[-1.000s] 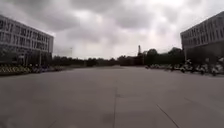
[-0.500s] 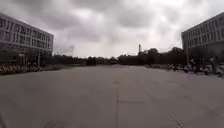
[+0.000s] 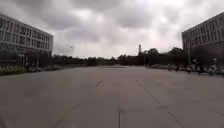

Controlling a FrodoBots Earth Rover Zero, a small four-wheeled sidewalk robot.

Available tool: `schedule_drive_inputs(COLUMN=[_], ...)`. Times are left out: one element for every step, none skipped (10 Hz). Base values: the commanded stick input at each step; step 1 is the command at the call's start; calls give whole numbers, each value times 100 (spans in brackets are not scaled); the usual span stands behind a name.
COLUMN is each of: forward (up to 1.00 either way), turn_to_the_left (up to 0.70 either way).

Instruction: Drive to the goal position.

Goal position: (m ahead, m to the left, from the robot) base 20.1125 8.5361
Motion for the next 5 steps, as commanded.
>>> schedule_drive_inputs(forward=[70,70,70,70,70], turn_to_the_left=[0,0,0,0,0])
